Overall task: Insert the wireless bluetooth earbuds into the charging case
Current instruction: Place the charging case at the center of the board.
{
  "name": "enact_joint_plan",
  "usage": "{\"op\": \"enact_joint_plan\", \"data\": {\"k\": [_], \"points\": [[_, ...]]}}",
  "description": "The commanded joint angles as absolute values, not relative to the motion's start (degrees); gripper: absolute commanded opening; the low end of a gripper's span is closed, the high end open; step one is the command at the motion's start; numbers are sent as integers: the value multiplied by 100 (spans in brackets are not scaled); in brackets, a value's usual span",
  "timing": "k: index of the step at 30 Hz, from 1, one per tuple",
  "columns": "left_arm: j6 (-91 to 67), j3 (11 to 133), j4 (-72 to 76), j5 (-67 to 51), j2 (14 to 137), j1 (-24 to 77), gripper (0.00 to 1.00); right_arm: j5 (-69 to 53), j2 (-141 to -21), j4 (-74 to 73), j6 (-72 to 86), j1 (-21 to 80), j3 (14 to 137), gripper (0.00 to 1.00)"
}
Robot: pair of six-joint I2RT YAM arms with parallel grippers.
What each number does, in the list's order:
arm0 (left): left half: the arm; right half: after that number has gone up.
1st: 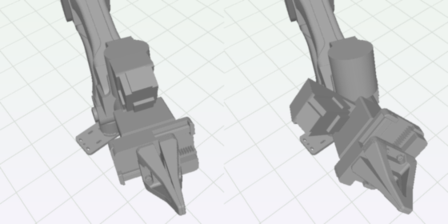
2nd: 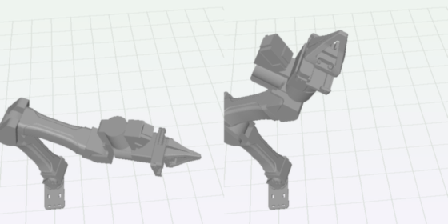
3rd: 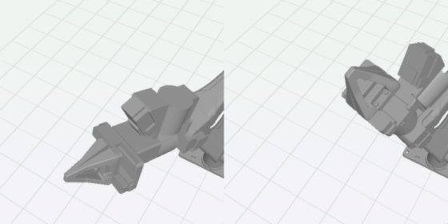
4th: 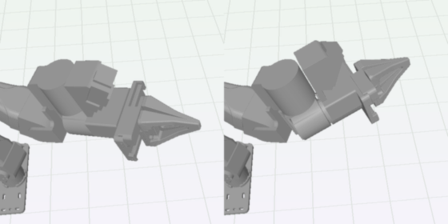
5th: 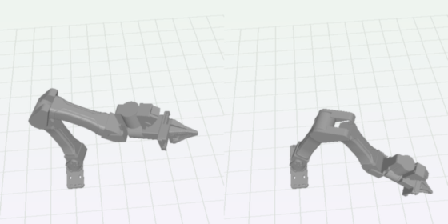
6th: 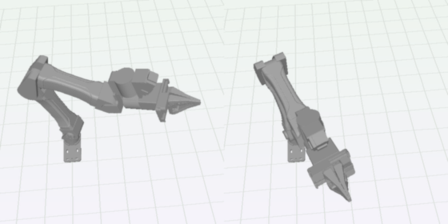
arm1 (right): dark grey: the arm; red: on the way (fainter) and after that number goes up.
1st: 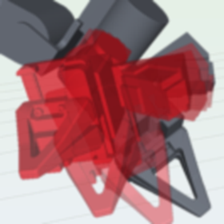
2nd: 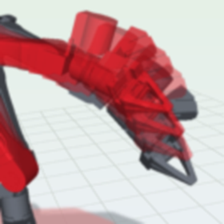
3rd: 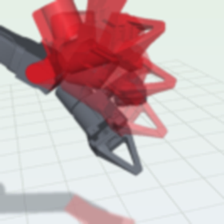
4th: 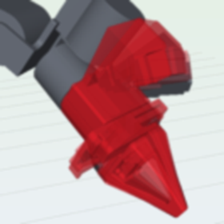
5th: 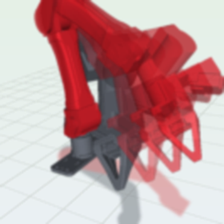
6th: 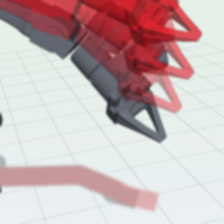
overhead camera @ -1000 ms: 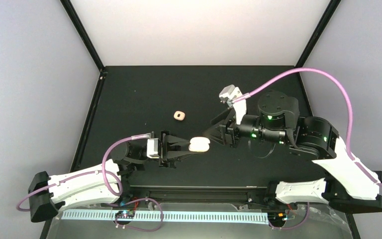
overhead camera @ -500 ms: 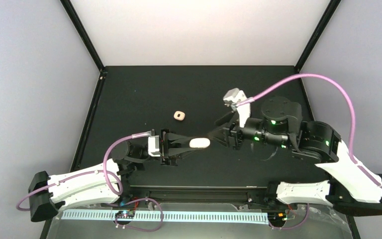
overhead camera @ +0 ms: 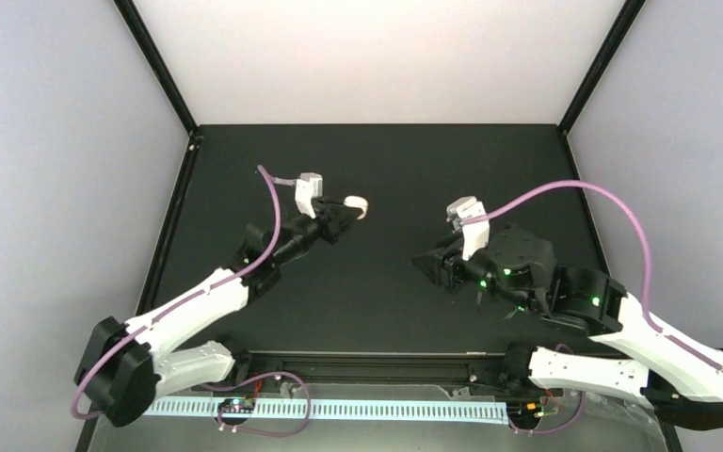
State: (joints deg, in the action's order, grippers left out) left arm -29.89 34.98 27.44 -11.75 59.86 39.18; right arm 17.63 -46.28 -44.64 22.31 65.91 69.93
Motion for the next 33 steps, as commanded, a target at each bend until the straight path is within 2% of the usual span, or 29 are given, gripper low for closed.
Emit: {"op": "enact_joint_plan", "data": {"k": [1, 5, 8, 17, 28, 33], "points": [[-3932, 3842, 1024, -1602, 6570, 2848, 1, 2076, -4375, -4265, 2500, 6585, 6497, 57], [-3972, 3835, 890, -2637, 7209, 1998, 1, 2156, -4239, -4255, 2547, 6589, 6190, 57], [-3822, 4172, 499, -2942, 7886, 1764, 2, 2190, -4210, -4245, 2542, 6592, 6060, 57], [-3555, 4381, 166, -2791, 8981, 1352, 2, 2123, -4173, -4272, 2626, 6592, 6017, 57], [-3674, 4130, 257, -2595, 9488, 1290, 2, 2180, -4097, -4359, 2674, 6592, 5989, 57], [-3812, 4045, 285, -2531, 9684, 1292, 10, 2146, -4118, -4366, 2693, 6589, 6015, 57]]}}
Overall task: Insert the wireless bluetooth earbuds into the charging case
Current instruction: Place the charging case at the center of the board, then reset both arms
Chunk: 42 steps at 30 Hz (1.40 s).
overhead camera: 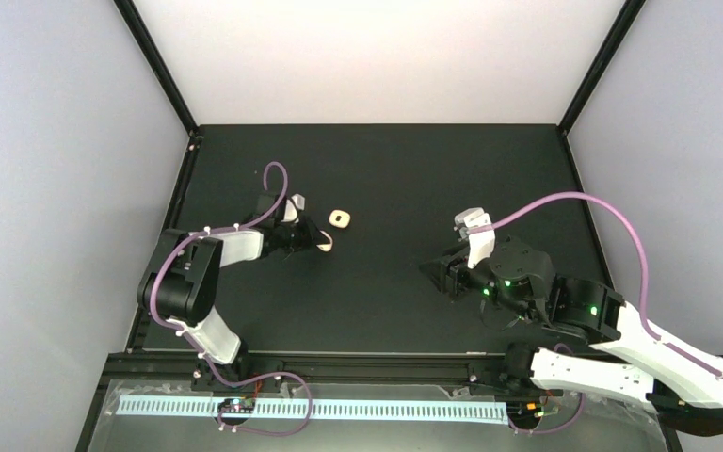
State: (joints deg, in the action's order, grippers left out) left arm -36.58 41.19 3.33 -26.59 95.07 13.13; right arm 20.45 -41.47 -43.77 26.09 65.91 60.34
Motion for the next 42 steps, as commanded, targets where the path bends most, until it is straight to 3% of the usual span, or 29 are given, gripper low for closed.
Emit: {"op": "enact_joint_plan", "data": {"k": [1, 16, 22, 31, 37, 42], "points": [[-3825, 4037, 280, -2520, 9719, 1292, 11, 2147, -4116, -4368, 2703, 6589, 6020, 57], [-3717, 3867, 52, -2205, 9771, 1284, 38, 2213, -4021, -4443, 2696, 6592, 6024, 58], [-3610, 3740, -111, -2000, 9455, 1240, 54, 2207, -3961, -4434, 2707, 6592, 6014, 58], [-3423, 3576, -546, -1657, 8667, 1045, 98, 2219, -3885, -4397, 2710, 6592, 5922, 58], [-3398, 3527, -1084, -1586, 7751, 1011, 99, 2300, -3872, -4244, 2760, 6592, 5873, 61], [-3155, 4025, -2069, -1123, 6187, 1073, 99, 3500, -3937, -4029, 3299, 6588, 5789, 85]]}}
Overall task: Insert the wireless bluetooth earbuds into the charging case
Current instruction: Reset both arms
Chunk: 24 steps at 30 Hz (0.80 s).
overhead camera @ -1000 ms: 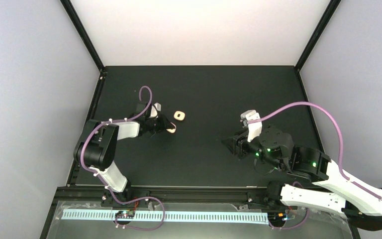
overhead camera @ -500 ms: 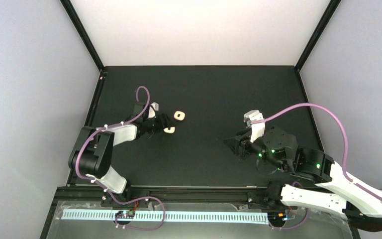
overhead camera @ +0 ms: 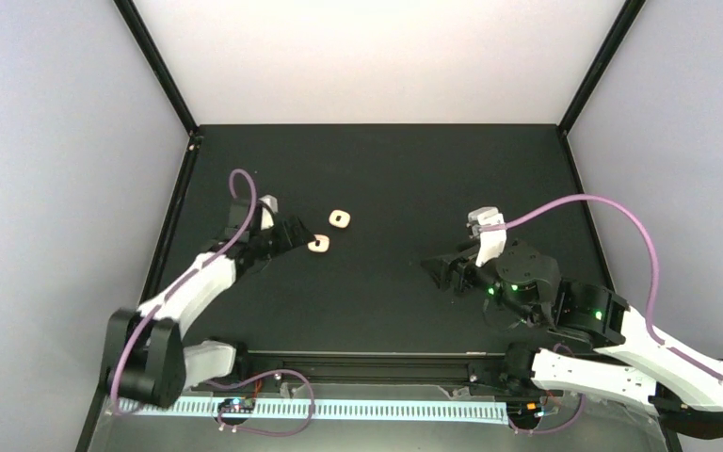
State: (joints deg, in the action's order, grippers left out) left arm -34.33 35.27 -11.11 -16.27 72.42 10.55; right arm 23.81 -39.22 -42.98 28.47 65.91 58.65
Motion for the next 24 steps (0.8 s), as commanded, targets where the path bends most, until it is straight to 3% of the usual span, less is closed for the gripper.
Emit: {"op": "enact_joint_plan", "data": {"k": [1, 4, 7, 12, 21, 24], "points": [[-3054, 4135, -2220, -975, 5893, 1086, 99, 3948, -3959, -4031, 3489, 6591, 5776, 88], [-2692, 4538, -2692, -423, 5146, 1116, 99, 5162, -4021, -4068, 3852, 6587, 5771, 99], [-2395, 4780, -3005, 445, 4629, 1539, 99, 5852, -3941, -3950, 3865, 6592, 5674, 100], [-2286, 4337, -2716, 743, 3956, 1736, 99, 6345, -3678, -3522, 3498, 6584, 5375, 100], [-2078, 3683, -2145, 825, 3312, 1819, 99, 4447, -5088, -4462, 4265, 4703, 5537, 100], [-2061, 3671, -2148, 829, 3228, 1849, 99, 4067, -5015, -4329, 4455, 4236, 5399, 100]]}}
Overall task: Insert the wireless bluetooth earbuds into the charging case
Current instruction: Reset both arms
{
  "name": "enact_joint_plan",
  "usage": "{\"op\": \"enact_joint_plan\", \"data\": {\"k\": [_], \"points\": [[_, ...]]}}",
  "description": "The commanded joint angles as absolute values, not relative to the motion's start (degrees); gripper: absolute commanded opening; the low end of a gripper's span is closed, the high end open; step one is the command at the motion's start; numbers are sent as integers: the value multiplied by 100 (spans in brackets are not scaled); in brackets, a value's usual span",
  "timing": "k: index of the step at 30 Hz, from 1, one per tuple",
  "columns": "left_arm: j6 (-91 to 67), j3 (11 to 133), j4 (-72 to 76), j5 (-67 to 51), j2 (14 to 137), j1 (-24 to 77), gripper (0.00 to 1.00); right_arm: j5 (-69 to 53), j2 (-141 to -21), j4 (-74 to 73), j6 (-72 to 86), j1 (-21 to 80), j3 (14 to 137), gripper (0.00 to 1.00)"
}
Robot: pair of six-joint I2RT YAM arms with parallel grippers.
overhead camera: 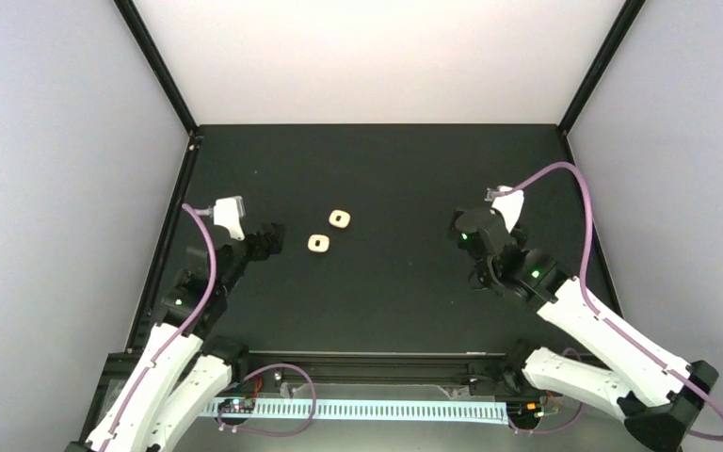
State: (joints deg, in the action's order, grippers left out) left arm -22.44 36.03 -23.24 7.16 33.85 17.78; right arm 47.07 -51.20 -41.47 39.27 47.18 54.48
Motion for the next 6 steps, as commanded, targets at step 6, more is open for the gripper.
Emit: {"op": "enact_joint_plan", "data": {"k": [6], "points": [[-2081, 3639, -2137, 860, 3175, 1898, 99, 3642, -4251, -3456, 3764, 4131, 4787, 100]]}}
